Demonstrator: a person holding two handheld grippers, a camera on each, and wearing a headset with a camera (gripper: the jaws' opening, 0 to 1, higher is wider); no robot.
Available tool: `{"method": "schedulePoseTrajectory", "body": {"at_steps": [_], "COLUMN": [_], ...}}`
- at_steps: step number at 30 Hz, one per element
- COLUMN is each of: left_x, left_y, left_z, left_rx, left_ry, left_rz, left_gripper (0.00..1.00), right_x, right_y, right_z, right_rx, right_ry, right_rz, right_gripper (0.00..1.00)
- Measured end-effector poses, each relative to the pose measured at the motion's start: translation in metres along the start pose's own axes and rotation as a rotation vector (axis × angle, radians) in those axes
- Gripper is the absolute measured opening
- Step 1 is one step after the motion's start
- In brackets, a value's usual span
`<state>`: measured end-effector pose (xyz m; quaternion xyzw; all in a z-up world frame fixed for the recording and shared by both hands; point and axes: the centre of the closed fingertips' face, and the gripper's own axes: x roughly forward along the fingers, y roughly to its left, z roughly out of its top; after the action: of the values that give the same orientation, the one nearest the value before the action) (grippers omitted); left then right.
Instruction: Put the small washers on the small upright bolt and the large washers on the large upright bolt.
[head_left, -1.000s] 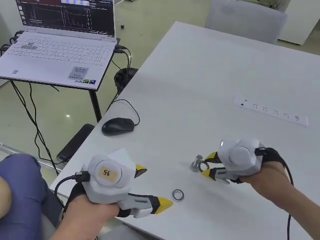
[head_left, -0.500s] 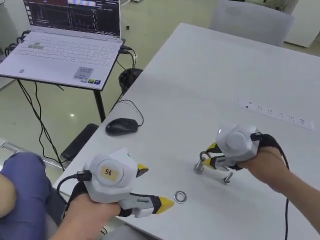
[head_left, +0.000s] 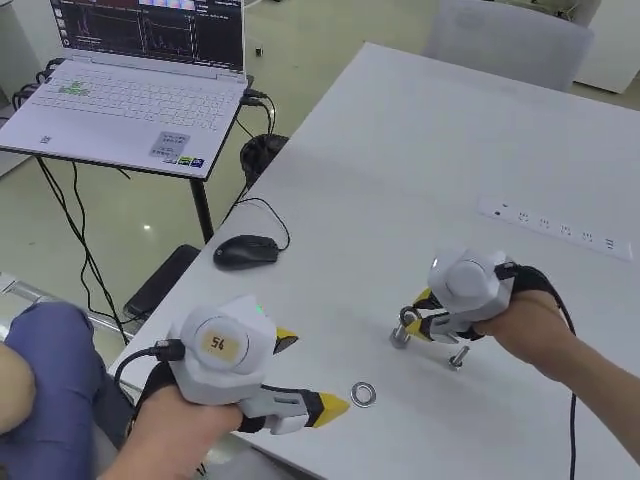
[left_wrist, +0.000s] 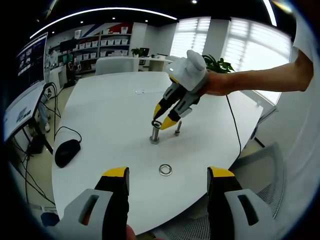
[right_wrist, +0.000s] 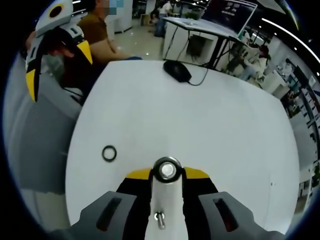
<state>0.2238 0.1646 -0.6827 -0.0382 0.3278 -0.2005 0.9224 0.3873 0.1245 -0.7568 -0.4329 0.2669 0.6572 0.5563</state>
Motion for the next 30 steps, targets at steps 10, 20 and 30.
{"method": "schedulePoseTrajectory", "body": {"at_steps": [10,20,30], "left_x": [-0.001,-0.002,-0.001], "left_y": [0.001,0.002,0.003], "left_z": [-0.001,-0.002,-0.002], "left_rx": [-0.006,-0.011,-0.013], "left_ry": [-0.001,-0.002,-0.002], "left_rz": [0.004,0.008,0.006], "left_gripper": [0.62,0.62,0.62], "right_x": [0.006,0.018,0.029], "right_y": [0.002,0.002,0.005], "right_z": [-0.002,-0.009,-0.013], "right_rx": [-0.008,-0.004,0.027], "right_ry": [0.033,0.070,0.114], "right_rz": [0.018,0.039,0.059], "right_gripper": [0.23,0.23,0.24]}}
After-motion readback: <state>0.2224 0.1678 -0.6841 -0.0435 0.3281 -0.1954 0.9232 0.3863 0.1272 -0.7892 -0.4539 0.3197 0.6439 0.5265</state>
